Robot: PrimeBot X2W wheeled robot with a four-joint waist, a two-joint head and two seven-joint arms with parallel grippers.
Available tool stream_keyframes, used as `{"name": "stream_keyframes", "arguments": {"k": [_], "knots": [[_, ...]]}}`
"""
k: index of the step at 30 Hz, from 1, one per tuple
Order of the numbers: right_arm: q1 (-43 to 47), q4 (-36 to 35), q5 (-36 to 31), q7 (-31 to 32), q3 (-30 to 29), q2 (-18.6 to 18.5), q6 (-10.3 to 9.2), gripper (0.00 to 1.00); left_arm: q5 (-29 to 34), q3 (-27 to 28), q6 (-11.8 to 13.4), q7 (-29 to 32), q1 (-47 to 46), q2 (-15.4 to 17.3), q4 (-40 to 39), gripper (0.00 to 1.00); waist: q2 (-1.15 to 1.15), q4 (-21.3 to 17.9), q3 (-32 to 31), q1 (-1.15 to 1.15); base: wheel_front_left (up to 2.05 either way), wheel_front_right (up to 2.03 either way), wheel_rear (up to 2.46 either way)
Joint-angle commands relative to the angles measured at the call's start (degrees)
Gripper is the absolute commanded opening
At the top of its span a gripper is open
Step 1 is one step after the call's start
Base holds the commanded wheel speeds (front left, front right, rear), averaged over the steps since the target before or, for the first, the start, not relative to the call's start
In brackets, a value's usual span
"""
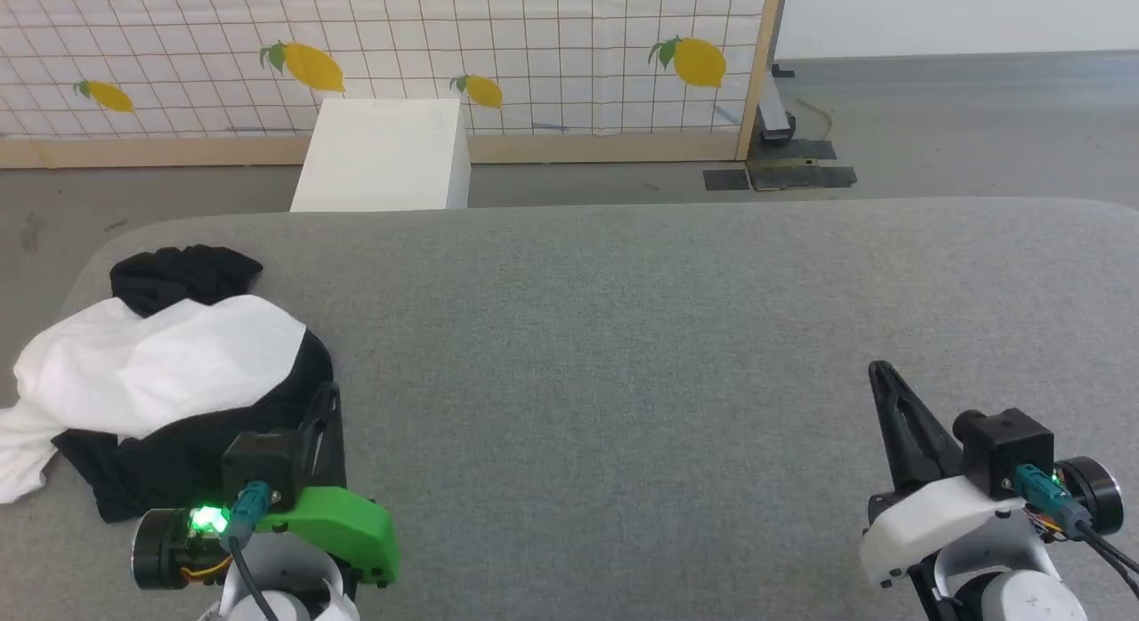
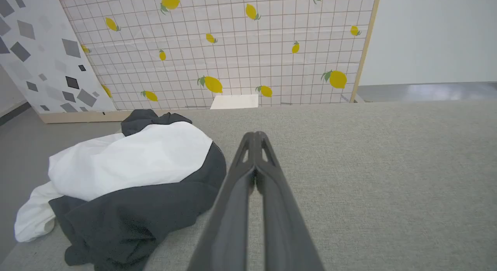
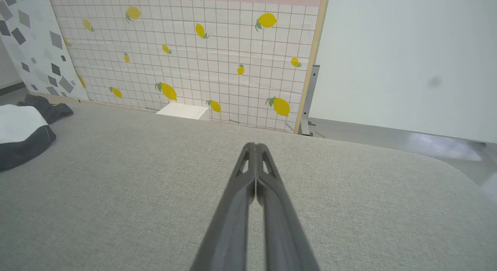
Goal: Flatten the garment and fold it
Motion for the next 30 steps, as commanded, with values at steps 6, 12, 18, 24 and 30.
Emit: {"name": "stream_keyframes", "arguments": {"k": [6, 12, 18, 24, 30], "knots": [[0.50, -0.31, -0.36, 0.16, -0.06, 0.04, -0.08, 0.00, 0.73, 0.19, -0.05, 0.08, 0.64, -0.25, -0.16, 0.00, 0.00, 0.00, 0.00, 0.00, 0.00, 0.00, 0.00], [0.50, -0.31, -0.36, 0.16, -0.06, 0.04, -0.08, 0.00, 0.73, 0.19, -0.05, 0.08, 0.64, -0.25, -0.16, 0.00, 0.00, 0.00, 0.00, 0.00, 0.00, 0.00, 0.00], [0.50, -0.31, -0.36, 0.16, -0.06, 0.04, -0.08, 0.00, 0.73, 0.19, -0.05, 0.08, 0.64, -0.25, -0.16, 0.00, 0.00, 0.00, 0.00, 0.00, 0.00, 0.00, 0.00], [0.01, 0.03, 0.07, -0.02, -0.01, 0.00, 0.01, 1.00, -0.14, -0.05, 0.00, -0.02, 0.00, 0.01, 0.02, 1.00, 0.00, 0.00, 0.00, 0.00, 0.00, 0.00, 0.00], [0.17, 0.48, 0.90, -0.57, -0.16, 0.00, 0.01, 1.00, -0.63, -0.23, -0.01, -0.56, 0.10, 0.00, 0.38, 1.00, 0.00, -0.04, 0.02, 0.00, 0.00, 0.00, 0.00]]}}
